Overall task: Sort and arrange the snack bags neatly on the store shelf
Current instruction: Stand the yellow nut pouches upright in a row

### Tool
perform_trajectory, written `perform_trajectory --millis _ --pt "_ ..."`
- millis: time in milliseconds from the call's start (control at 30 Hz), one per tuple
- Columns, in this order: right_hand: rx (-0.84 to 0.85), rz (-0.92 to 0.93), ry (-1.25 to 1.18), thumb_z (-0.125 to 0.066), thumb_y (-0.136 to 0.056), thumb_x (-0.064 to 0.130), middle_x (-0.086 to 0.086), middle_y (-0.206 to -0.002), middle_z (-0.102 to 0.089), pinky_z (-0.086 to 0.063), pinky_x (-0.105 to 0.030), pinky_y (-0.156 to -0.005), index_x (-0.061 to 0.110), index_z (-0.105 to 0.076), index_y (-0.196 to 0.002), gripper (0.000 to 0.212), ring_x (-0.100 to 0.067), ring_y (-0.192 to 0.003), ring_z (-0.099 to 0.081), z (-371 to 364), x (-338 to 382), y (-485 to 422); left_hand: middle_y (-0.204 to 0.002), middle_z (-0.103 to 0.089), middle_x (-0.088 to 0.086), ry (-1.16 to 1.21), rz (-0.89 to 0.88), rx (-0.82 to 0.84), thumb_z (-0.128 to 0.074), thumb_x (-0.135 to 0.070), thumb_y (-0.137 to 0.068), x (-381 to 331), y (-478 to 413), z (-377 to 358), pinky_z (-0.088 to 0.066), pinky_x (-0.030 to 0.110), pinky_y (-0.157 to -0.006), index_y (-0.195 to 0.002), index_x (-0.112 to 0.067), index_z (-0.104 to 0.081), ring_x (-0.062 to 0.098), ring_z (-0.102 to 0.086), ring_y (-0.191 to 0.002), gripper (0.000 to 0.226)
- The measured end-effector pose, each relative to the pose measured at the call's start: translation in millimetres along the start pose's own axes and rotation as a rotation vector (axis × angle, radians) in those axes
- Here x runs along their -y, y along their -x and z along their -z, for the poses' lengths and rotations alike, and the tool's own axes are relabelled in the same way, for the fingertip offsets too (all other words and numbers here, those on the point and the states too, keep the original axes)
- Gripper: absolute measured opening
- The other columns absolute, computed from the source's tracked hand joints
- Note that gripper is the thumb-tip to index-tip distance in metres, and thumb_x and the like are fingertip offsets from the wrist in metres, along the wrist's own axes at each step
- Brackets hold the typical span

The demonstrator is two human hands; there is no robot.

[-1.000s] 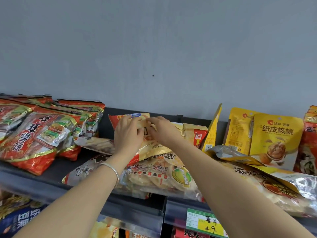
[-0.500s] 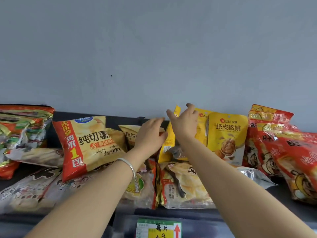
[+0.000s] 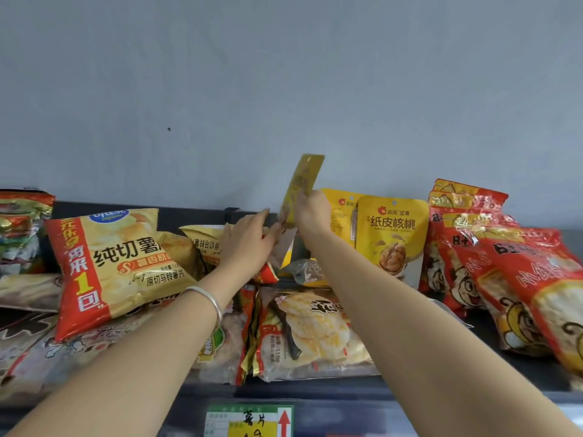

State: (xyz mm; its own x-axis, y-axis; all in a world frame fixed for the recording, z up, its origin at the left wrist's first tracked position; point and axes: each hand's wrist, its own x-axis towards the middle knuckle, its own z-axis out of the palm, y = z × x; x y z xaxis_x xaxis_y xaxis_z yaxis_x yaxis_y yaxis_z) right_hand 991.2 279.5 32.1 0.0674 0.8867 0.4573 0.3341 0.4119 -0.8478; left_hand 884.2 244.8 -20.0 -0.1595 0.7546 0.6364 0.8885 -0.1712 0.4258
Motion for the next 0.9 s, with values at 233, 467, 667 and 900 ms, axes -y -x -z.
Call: perform_trajectory --millis 233,467,667,900 --pt "-0.176 0.102 -0.332 -0.036 -0.102 0.020 -0.002 -0.090 -0.060 -0.044 -0.031 -0.067 0.016 -0.060 -0.108 0.025 -0.020 -0.077 -0.052 70.1 -4.6 -19.7 -0.128 -0.052 0.005 0.473 -0.077 0.048 -0.045 -0.025 -0.099 -63.0 5.1 -3.4 -0.037 0.024 -0.086 -0.137 -0.016 -0.042 0.018 -0.049 -0.118 0.040" --pt "-0.245 0.129 -0.088 -0.042 -0.101 0.025 0.002 -0.089 -0.065 -0.047 -0.034 -0.072 0.017 -0.061 -0.106 0.022 -0.017 -0.078 -0.056 142.2 -43.7 -26.6 -0.155 -0.022 0.009 0.448 0.006 0.279 -0.054 -0.030 -0.094 -101.2 4.3 -36.3 -0.026 0.038 -0.111 -0.151 -0.021 -0.017 0.026 -0.024 -0.142 0.068" --pt "-0.289 0.040 0.089 -0.049 -0.097 0.036 0.003 -0.075 -0.063 -0.048 -0.036 -0.064 0.022 -0.063 -0.097 0.020 -0.020 -0.067 -0.056 187.0 -94.0 -32.5 -0.156 -0.022 0.002 -0.005 -0.068 0.436 -0.045 -0.052 -0.092 -113.9 3.5 -64.8 -0.033 0.046 -0.107 -0.148 -0.035 -0.019 0.026 -0.036 -0.136 0.064" --pt "-0.235 -0.034 -0.046 -0.052 -0.097 0.032 0.004 -0.083 -0.064 -0.055 -0.043 -0.080 0.020 -0.060 -0.097 0.014 -0.017 -0.077 -0.061 189.6 -120.5 -38.3 -0.147 -0.039 -0.003 -0.252 -0.165 0.585 -0.039 -0.068 -0.086 -128.5 -1.2 -80.2 -0.039 0.044 -0.101 -0.141 -0.035 -0.035 0.023 -0.043 -0.130 0.065"
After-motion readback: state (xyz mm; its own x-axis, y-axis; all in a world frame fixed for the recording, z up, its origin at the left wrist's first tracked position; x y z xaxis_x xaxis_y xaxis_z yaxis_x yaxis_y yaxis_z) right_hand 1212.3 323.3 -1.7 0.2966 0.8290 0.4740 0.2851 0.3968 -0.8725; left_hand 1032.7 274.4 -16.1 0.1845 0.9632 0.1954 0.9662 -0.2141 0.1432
